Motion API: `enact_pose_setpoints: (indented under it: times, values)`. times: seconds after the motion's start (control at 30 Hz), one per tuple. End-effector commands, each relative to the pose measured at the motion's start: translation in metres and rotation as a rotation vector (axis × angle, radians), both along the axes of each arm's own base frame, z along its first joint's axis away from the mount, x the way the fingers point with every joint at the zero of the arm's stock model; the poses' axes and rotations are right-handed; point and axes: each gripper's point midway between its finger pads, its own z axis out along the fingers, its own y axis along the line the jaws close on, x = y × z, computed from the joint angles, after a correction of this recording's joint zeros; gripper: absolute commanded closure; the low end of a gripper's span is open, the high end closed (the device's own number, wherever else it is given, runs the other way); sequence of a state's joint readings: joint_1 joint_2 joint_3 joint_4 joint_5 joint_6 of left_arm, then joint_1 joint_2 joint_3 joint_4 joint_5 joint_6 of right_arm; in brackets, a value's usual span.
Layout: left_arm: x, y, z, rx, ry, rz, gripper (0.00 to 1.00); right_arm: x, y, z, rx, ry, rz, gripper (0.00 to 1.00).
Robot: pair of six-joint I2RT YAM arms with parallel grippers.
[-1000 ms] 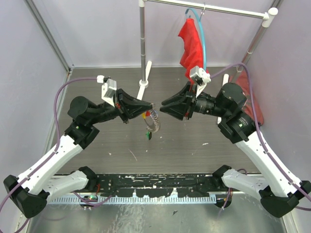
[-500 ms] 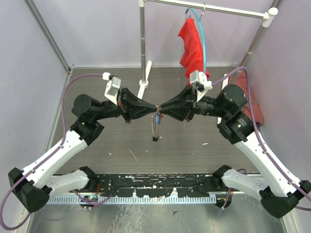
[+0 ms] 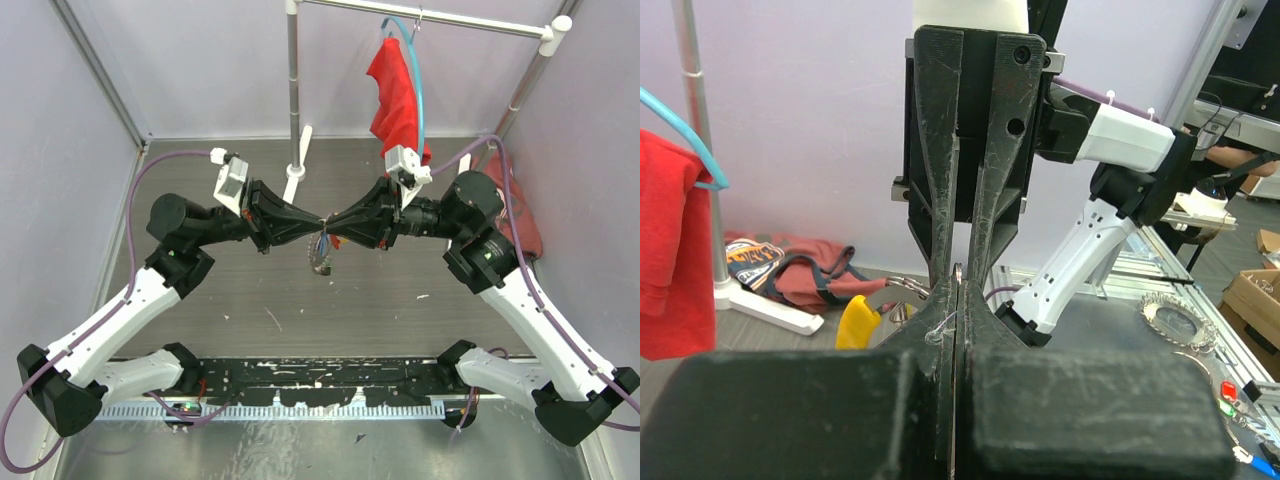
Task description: Put the keys on the keyring
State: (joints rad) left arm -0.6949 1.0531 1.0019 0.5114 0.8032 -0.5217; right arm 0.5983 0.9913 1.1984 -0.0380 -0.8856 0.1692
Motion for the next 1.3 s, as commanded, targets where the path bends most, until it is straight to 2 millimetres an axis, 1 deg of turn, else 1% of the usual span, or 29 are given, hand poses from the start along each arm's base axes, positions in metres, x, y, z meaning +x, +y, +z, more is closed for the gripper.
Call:
enact_pose_setpoints:
  times: [0.0, 0.07, 0.23, 0.27, 0.4, 0.53, 0.57, 0.67, 0.8, 1.0, 1.1, 1.17, 1.27]
  values:
    - [-0.008, 0.004, 0.025, -0.053, -0.063, -0.010, 1.00, -0.006, 0.001, 0.015, 0.031, -0.053, 0.028, 0.82]
    - [-0.007, 0.004, 0.024, -0.052, -0.060, -0.007, 1.00, -0.006, 0.001, 0.015, 0.032, -0.053, 0.032, 0.88]
    - [-0.004, 0.001, 0.020, -0.039, -0.049, -0.011, 1.00, -0.007, 0.001, 0.016, 0.035, -0.053, 0.036, 0.99]
    - [-0.004, 0.001, 0.020, -0.038, -0.048, -0.011, 1.00, -0.008, 0.001, 0.016, 0.036, -0.053, 0.037, 0.99]
    - [-0.003, 0.000, 0.018, -0.025, -0.043, -0.008, 1.00, -0.008, -0.001, 0.019, 0.040, -0.061, 0.026, 0.99]
    - [-0.003, 0.001, 0.014, 0.012, -0.051, -0.003, 0.84, -0.007, -0.004, 0.019, 0.007, -0.074, 0.004, 0.99]
    - [-0.004, 0.001, 0.012, 0.029, -0.047, -0.003, 0.79, -0.007, -0.005, 0.018, -0.006, -0.077, 0.001, 0.99]
    - [-0.007, 0.003, 0.010, 0.067, -0.060, -0.002, 0.73, -0.007, -0.007, 0.013, -0.054, -0.079, -0.001, 0.99]
    - [-0.010, 0.007, 0.003, 0.149, -0.084, -0.001, 0.70, -0.007, -0.008, 0.005, -0.117, -0.071, 0.007, 0.99]
    - [-0.009, 0.009, -0.014, 0.278, -0.108, -0.009, 0.67, -0.008, -0.011, -0.006, -0.189, -0.041, 0.018, 0.99]
    - [-0.009, 0.008, -0.017, 0.311, -0.112, -0.015, 0.65, -0.006, -0.010, -0.017, -0.222, -0.021, 0.023, 0.99]
    - [-0.010, 0.007, -0.023, 0.350, -0.113, -0.021, 0.63, -0.004, -0.008, -0.024, -0.240, -0.001, 0.032, 0.99]
    - [-0.010, 0.006, -0.034, 0.424, -0.128, -0.011, 0.61, -0.005, -0.007, -0.029, -0.252, 0.013, 0.047, 0.99]
